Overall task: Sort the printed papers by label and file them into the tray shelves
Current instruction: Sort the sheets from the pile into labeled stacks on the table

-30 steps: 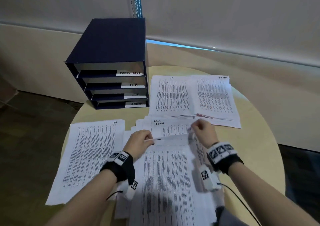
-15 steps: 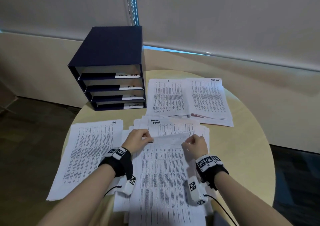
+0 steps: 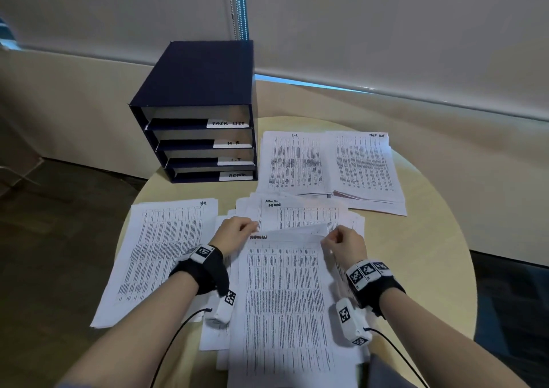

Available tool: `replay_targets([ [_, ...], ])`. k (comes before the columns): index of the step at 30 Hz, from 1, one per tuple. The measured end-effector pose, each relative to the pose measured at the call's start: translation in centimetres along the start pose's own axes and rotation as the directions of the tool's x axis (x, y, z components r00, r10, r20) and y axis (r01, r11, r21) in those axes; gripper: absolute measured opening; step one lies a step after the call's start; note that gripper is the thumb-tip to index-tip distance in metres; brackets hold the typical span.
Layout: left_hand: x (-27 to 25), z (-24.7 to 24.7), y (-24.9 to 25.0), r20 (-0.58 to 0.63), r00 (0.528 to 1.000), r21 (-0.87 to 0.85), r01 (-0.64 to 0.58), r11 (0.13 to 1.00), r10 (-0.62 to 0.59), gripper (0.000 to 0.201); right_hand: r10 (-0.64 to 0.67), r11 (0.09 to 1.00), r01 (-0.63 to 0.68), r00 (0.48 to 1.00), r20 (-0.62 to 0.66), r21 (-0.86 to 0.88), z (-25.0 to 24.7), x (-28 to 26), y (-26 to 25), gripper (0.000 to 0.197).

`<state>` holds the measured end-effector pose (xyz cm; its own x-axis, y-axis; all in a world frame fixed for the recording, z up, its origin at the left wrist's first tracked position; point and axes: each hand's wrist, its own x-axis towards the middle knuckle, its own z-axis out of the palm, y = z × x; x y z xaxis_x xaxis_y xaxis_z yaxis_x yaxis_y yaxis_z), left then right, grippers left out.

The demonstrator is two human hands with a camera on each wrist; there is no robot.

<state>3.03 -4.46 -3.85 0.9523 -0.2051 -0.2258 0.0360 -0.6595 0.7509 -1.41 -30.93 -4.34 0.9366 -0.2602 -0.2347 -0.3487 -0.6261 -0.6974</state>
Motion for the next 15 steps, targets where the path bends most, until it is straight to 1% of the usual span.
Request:
replay_targets([
  [1, 0.1, -0.3, -0.3, 0.001, 1.0, -0.003, 0.022, 1.0, -0.022, 0.037, -0.041, 0.999, 0.041, 0.999, 0.006, 0.0, -0.5, -0.3, 0.1, 0.018],
  [3, 0.3, -0.8, -0.8, 0.004, 0.999, -0.041, 0.051, 0.998, -0.051, 0.036, -0.143, 0.99, 0.143, 0.989, 0.03, -0.004, -1.3, -0.7, 0.4, 0.017],
  [6, 0.4, -1.4, -1.3, 0.025, 0.996, -0.117, 0.092, 0.989, -0.09, 0.028, -0.308, 0.95, 0.311, 0.946, 0.104, -0.013, -2.2, -1.5, 1.3, 0.02],
  [8, 0.4, -1.8, -1.7, 0.048, 0.994, -0.149, 0.105, 0.983, -0.099, 0.018, -0.38, 0.92, 0.389, 0.915, 0.138, -0.043, -2.8, -2.1, 2.0, 0.02],
  [10, 0.1, -2.4, -1.8, 0.078, 0.993, -0.108, 0.094, 0.99, -0.086, 0.002, -0.416, 0.903, 0.425, 0.9, 0.131, -0.056, -3.6, -2.7, 2.5, 0.018],
  [13, -0.1, -2.7, -1.5, 0.095, 0.993, 0.044, 0.065, 0.997, -0.069, 0.022, -0.445, 0.89, 0.45, 0.892, 0.081, -0.072, -4.5, -3.1, 3.4, 0.02],
  [15, -0.2, -2.5, -1.2, 0.108, 0.993, 0.153, 0.019, 0.988, -0.036, 0.029, -0.449, 0.888, 0.453, 0.891, 0.065, -0.082, -4.5, -3.1, 3.7, 0.02],
])
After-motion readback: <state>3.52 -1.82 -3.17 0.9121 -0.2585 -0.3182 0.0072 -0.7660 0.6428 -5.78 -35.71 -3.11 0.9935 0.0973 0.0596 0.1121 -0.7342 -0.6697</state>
